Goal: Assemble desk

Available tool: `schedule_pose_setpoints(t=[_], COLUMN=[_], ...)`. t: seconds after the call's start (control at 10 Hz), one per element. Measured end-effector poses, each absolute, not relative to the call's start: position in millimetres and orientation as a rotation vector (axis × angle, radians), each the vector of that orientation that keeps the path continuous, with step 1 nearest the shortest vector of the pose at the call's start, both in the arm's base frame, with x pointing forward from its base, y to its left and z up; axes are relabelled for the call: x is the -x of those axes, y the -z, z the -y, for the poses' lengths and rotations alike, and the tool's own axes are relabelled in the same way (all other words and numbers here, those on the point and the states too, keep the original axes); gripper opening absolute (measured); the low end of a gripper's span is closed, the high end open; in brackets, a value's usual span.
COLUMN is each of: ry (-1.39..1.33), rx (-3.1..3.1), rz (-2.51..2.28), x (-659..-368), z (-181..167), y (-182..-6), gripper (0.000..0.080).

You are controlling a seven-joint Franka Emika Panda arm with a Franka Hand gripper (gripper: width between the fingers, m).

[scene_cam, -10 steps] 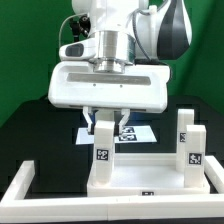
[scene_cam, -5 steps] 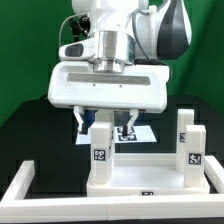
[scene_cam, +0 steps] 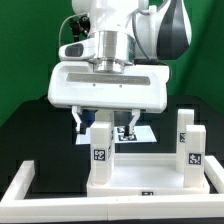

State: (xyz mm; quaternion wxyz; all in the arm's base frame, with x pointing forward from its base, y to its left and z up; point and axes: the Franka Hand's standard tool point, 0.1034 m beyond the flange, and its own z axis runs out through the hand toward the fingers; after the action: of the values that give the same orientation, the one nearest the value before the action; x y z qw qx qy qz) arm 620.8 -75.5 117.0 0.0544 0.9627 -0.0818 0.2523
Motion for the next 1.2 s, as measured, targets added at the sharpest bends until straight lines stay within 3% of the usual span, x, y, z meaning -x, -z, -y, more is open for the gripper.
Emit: schedule_pose_setpoints(t=[0.2, 0.4, 0.6, 0.9, 1.2], ry=[-0.745, -0.575, -0.397, -0.047, -0.035], rx=[-2.935, -3.053, -3.154, -3.245, -3.228], rz=[0.250, 0.345, 0.396, 0.445, 0.472], x=[-619.3, -608.6, -609.0, -620.2, -635.7], z=[77.2, 92.9, 97.4, 85.0, 77.8], y=[-116.6, -130.2, -132.5, -128.5, -117.9], gripper=[0.0649, 0.0649, 0.0649, 0.0649, 0.0649])
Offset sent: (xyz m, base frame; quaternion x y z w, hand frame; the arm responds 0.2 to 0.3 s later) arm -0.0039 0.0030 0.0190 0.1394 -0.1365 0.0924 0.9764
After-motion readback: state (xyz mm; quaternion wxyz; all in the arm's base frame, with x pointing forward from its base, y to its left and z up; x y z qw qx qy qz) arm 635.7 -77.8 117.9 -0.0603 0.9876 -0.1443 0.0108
